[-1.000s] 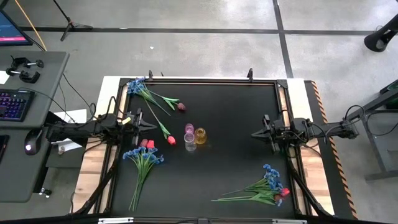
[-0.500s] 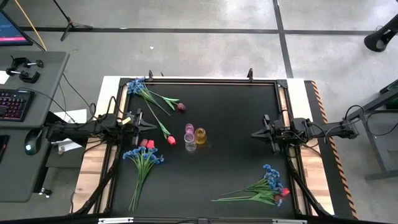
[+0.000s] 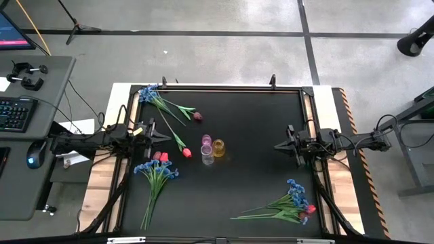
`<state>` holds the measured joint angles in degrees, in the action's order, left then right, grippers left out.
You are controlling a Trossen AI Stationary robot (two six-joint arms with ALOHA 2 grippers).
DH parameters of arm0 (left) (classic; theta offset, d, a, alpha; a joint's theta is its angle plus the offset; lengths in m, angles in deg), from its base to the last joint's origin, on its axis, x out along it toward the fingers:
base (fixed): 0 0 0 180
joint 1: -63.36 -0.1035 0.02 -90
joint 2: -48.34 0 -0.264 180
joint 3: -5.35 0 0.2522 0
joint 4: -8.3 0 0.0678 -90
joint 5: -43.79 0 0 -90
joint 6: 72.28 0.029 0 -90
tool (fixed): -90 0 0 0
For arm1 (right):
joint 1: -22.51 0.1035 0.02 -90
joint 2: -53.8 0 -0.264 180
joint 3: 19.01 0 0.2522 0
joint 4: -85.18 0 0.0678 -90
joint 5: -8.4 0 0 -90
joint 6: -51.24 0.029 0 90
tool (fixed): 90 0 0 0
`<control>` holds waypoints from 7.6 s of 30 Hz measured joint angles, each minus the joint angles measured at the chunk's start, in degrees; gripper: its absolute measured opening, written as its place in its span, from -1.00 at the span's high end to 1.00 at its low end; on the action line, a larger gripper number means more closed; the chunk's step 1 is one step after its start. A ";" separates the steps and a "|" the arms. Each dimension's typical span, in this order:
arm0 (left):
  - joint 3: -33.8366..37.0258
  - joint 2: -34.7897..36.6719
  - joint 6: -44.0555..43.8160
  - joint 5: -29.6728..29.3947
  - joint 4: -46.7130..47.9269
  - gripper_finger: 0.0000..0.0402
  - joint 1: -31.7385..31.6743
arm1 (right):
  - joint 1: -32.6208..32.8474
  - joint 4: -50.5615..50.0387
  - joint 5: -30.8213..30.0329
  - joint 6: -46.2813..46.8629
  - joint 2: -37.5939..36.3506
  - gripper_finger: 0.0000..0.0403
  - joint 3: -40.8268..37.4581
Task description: Sort flowers into vase by color
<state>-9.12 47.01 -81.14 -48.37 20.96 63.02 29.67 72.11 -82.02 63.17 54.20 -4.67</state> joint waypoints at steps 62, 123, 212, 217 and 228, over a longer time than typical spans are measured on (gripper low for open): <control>0.00 0.01 0.00 0.01 0.00 1.00 0.00 | -0.01 0.00 -0.01 0.00 -0.02 1.00 0.00; -43.91 -80.69 -102.38 5.91 31.15 1.00 52.96 | 0.00 -0.02 -0.01 -0.01 0.01 1.00 0.00; -51.26 -68.15 5.96 -32.93 -2.87 0.99 17.45 | -0.02 -0.01 0.00 0.00 0.01 1.00 0.00; -51.22 -71.90 4.65 -30.13 -3.89 0.99 17.42 | 0.00 -0.01 -0.02 -0.02 0.01 1.00 0.00; -46.63 -73.01 -2.78 -34.68 -6.78 1.00 17.97 | -0.01 -0.01 -0.01 -0.01 0.01 1.00 0.00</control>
<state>-55.76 -26.00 -83.92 -83.05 14.18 80.99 29.66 72.10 -82.03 63.16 54.20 -4.67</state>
